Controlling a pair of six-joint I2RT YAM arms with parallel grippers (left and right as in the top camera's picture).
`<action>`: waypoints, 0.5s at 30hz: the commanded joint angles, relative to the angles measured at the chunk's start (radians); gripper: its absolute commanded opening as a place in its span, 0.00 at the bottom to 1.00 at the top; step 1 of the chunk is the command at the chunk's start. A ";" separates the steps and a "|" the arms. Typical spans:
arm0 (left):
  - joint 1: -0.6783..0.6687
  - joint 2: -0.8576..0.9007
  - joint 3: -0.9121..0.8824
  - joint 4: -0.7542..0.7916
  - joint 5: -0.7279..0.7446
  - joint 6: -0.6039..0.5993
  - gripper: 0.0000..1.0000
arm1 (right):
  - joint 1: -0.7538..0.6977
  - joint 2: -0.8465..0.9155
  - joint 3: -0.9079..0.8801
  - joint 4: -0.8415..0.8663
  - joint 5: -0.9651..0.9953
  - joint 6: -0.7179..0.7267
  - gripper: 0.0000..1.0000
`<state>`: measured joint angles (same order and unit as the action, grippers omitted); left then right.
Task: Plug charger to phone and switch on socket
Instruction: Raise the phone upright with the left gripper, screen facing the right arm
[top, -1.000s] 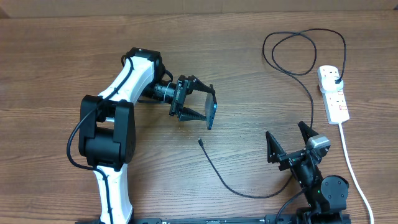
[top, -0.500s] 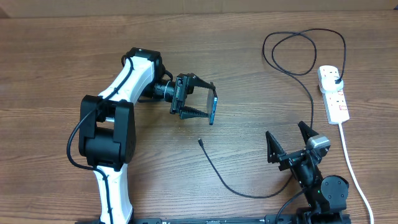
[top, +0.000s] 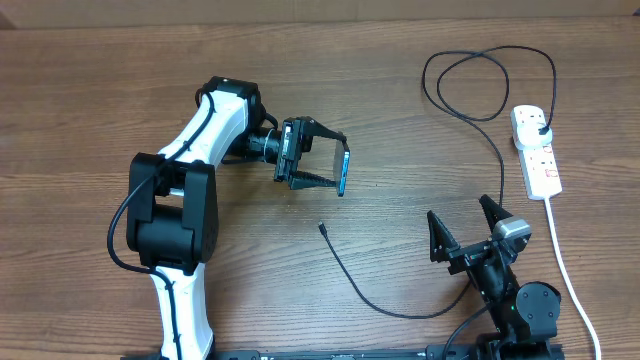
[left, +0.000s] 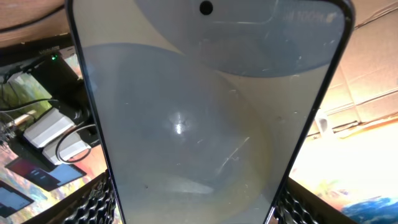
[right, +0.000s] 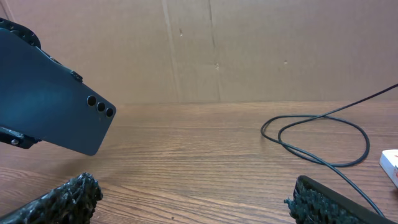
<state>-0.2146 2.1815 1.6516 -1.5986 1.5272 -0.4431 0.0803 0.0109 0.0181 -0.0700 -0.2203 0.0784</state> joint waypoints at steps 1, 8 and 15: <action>-0.001 -0.046 0.000 -0.005 0.054 -0.048 0.72 | 0.004 -0.008 -0.010 0.005 0.009 -0.001 1.00; -0.001 -0.046 0.000 -0.005 0.054 -0.054 0.71 | 0.004 -0.008 -0.010 0.005 0.009 -0.001 1.00; -0.001 -0.046 0.000 -0.005 0.054 -0.054 0.71 | 0.004 -0.008 -0.010 0.005 0.009 -0.001 1.00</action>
<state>-0.2146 2.1815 1.6516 -1.5986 1.5307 -0.4774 0.0803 0.0109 0.0181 -0.0704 -0.2203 0.0776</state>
